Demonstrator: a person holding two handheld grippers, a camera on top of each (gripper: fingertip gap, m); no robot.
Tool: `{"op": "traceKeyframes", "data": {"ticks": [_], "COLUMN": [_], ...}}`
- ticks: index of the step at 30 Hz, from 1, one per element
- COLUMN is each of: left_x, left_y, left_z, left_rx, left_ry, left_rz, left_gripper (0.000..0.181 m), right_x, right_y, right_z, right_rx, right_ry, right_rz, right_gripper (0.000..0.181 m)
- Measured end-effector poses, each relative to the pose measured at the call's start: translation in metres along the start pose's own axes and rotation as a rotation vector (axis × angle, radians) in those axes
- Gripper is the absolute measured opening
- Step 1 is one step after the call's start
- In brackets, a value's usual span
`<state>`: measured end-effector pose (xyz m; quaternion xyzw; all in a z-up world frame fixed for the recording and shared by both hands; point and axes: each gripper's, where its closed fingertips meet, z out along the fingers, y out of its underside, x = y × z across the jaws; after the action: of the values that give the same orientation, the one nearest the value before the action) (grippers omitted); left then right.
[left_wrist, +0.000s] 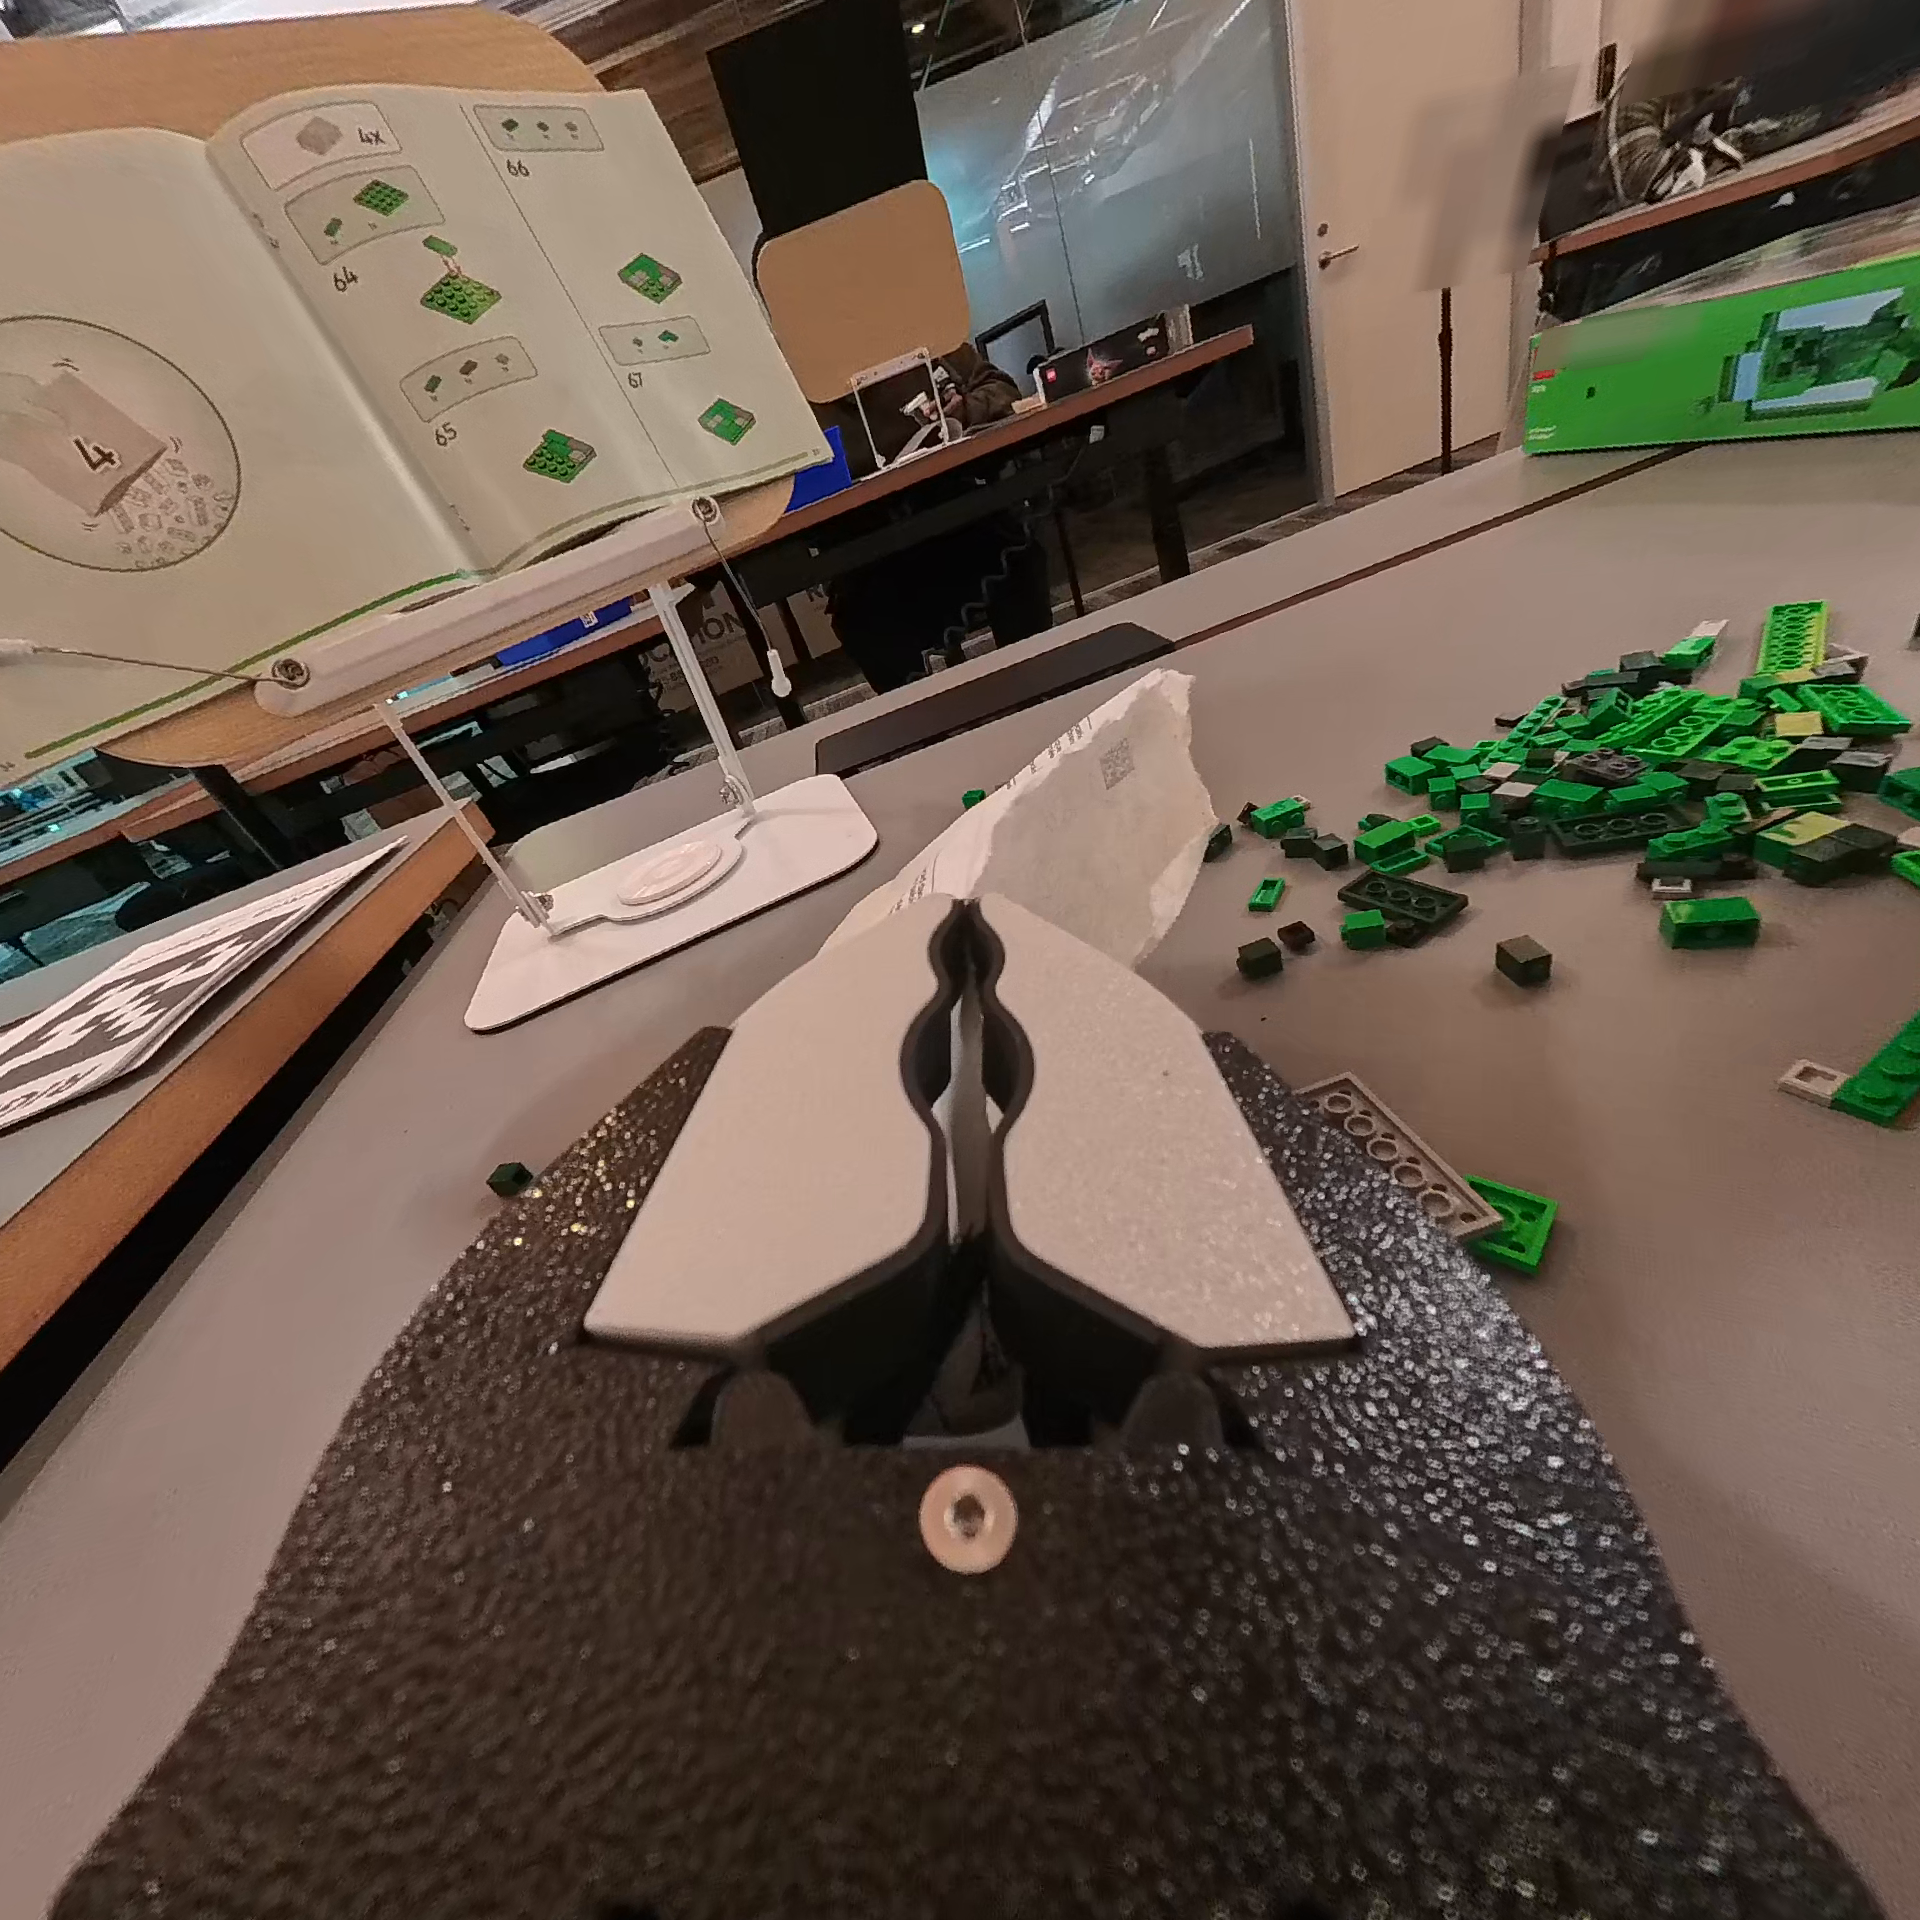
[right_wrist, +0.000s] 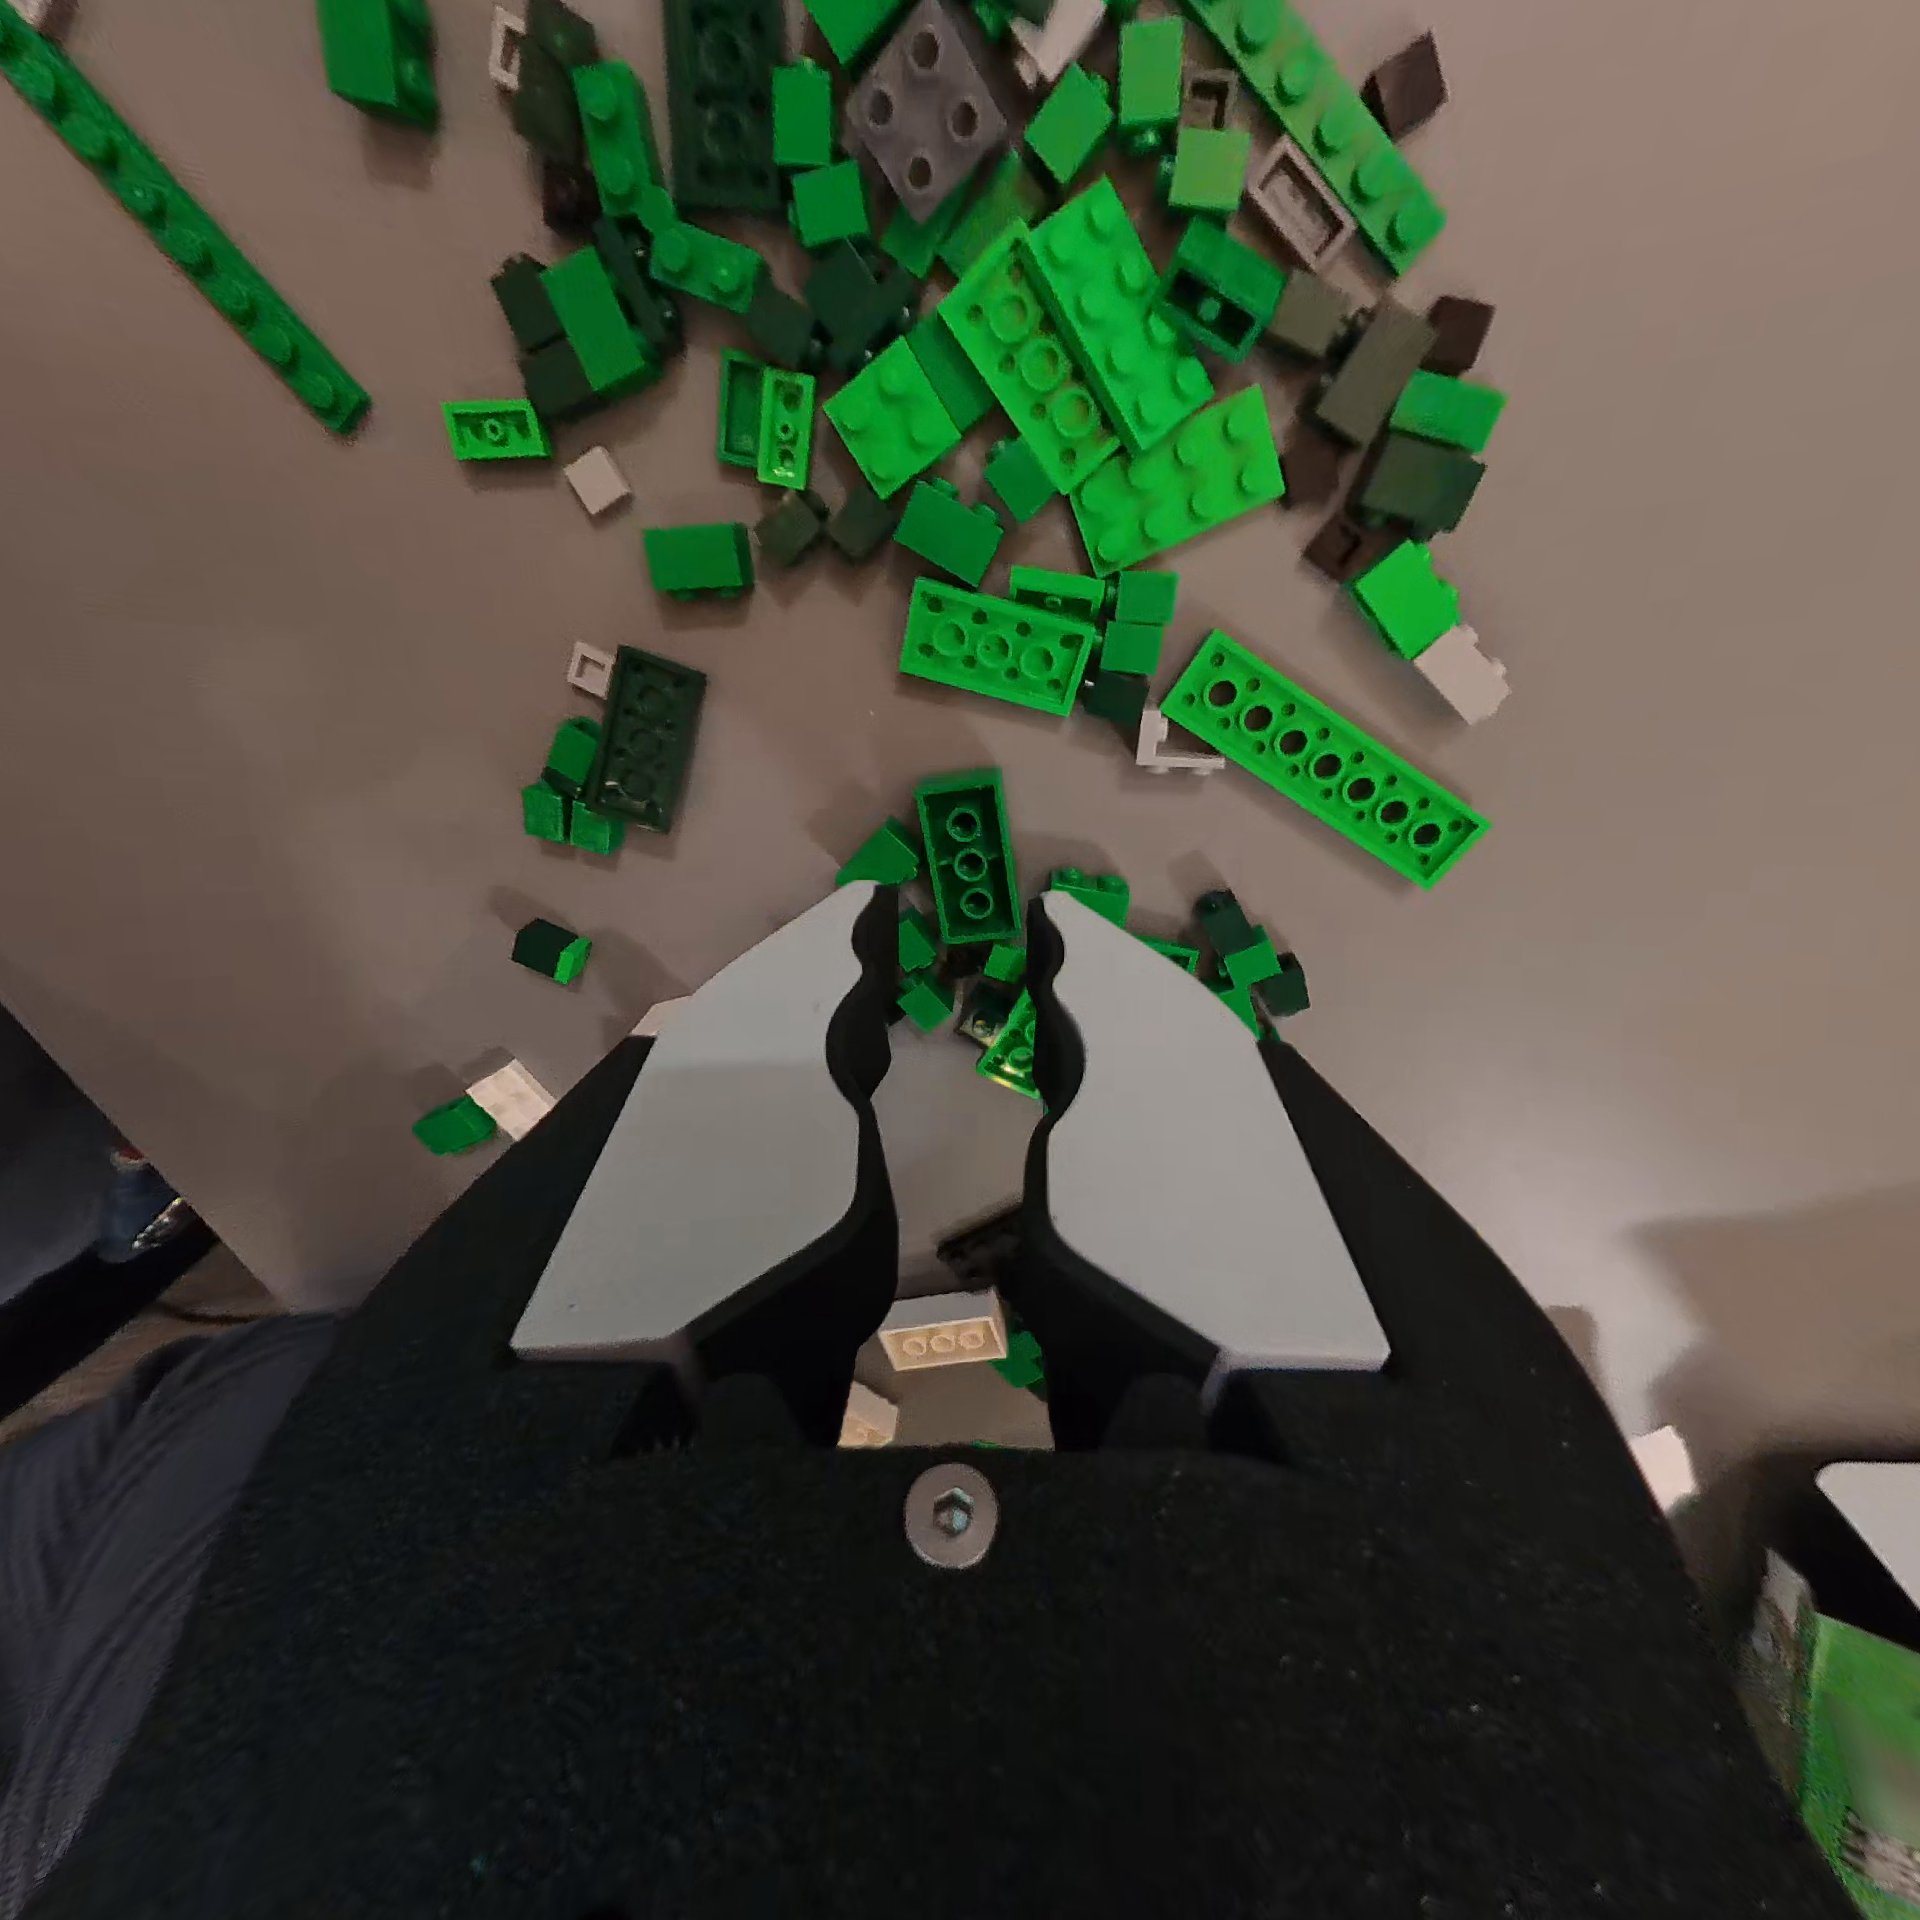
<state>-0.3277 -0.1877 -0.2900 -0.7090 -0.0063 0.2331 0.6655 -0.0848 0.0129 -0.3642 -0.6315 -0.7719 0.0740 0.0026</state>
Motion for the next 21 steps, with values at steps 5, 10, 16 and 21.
{"op": "traceKeyframes", "data": {"ticks": [5, 10, 16, 21], "left_x": [0.000, 0.001, 0.000, 0.000], "left_y": [0.000, 0.000, 0.000, 0.000], "left_z": [0.000, 0.000, 0.000, 0.000], "left_rx": [-0.001, -0.001, 0.002, 0.003], "left_ry": [0.001, 0.002, 0.003, 0.003], "left_rz": [0.001, 0.001, -0.006, -0.007], "left_gripper": [0.000, 0.000, 0.000, 0.000], "right_x": [-0.003, 0.000, 0.003, 0.028], "right_y": [-0.002, -0.003, -0.003, -0.006], "right_z": [0.009, 0.016, 0.016, -0.004], "right_rx": [-0.033, -0.053, -0.051, 0.060], "right_ry": [-0.012, -0.003, 0.005, 0.119], "right_rz": [-0.041, -0.048, -0.041, 0.022], "right_gripper": [0.024, 0.029, 0.016, 0.016]}}
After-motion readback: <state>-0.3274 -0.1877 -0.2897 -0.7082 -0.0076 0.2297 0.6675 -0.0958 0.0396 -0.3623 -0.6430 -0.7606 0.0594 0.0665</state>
